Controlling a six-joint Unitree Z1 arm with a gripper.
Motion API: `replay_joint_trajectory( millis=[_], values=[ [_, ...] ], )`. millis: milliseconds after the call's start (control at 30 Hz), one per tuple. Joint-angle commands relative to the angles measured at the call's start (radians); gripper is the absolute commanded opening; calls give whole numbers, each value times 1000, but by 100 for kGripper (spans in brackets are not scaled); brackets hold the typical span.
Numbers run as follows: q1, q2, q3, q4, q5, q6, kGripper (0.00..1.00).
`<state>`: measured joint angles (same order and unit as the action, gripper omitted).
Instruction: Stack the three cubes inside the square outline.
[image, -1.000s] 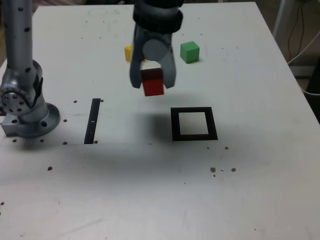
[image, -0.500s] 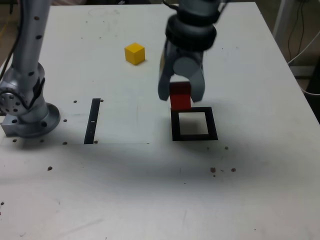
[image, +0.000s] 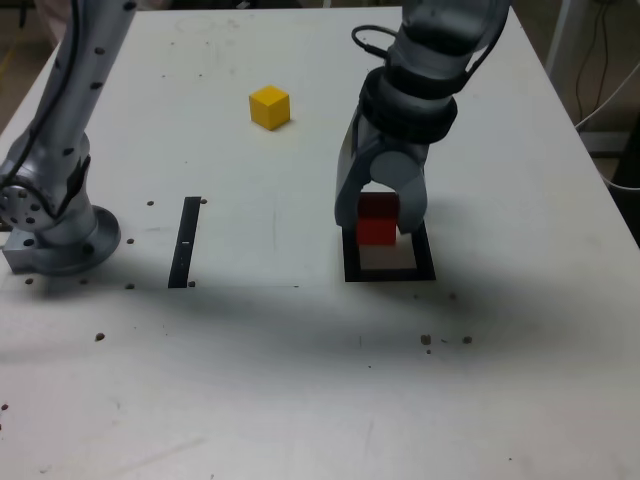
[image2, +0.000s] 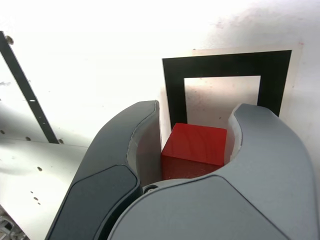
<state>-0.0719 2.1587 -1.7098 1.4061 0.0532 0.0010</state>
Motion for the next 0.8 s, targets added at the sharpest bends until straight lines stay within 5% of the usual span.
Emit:
replay_joint_trajectory(
  millis=[0, 767],
  values=[
    [-1, 18, -4, -5, -2, 2, 31],
    [5, 69, 5, -44, -6, 14, 36]
  ],
)
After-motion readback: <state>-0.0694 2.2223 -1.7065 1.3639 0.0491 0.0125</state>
